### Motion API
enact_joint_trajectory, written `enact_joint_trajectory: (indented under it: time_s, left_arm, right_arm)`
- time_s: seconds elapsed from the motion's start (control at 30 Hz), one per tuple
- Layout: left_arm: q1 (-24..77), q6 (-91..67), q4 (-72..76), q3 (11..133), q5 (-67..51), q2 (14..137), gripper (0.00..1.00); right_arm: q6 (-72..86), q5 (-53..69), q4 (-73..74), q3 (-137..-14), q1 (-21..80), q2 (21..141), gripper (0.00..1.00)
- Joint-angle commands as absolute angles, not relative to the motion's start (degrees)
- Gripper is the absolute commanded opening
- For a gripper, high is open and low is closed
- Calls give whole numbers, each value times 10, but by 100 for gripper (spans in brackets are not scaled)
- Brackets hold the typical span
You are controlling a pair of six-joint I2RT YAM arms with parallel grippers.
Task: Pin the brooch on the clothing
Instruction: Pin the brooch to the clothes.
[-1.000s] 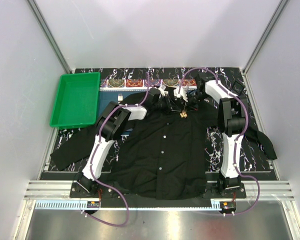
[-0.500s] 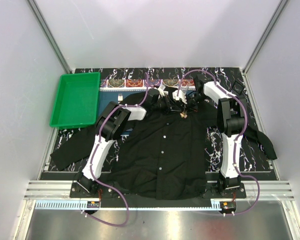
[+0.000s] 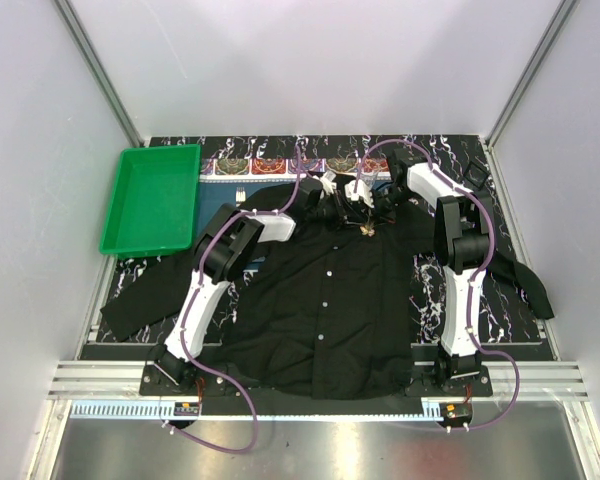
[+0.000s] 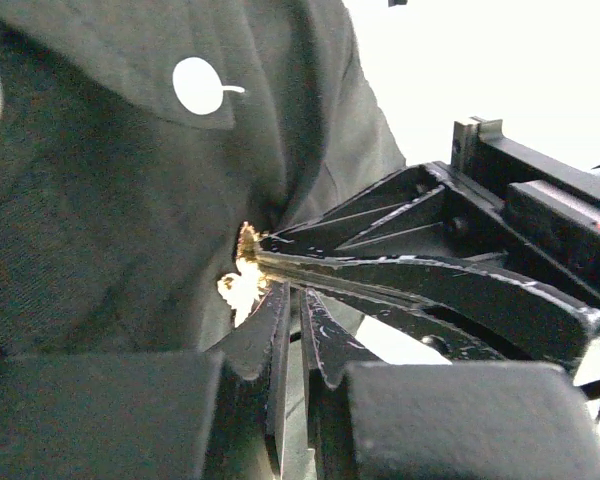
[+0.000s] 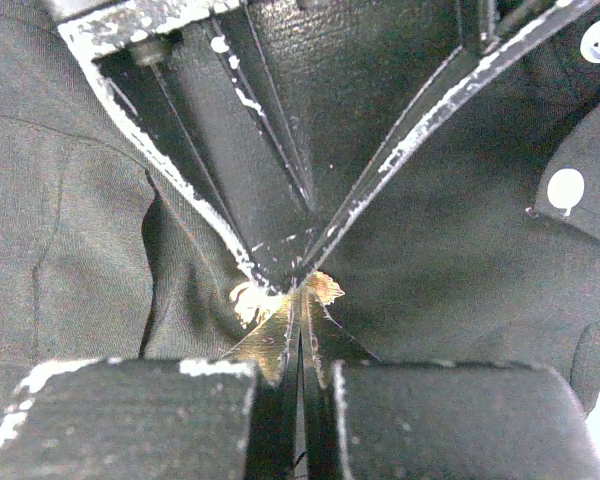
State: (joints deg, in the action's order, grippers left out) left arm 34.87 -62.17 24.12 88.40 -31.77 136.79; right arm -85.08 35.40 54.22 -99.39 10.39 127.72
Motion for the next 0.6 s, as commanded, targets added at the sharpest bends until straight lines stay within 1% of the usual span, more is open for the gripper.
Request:
enact_joint_trajectory:
  time_s: [0.0,0.17,0.57]
  left_arm:
    - [351,-660,316,900,-338,1370,10]
    - [352,-676,330,908,-345,1379,10]
    - [353,-652,273,916,-333,1385,10]
  right_arm:
    - [-867,332,535,-984,113,1282,0]
    - [-868,330,536,-985,113,1281,0]
    - [-871,328,537,-985,113,1279,0]
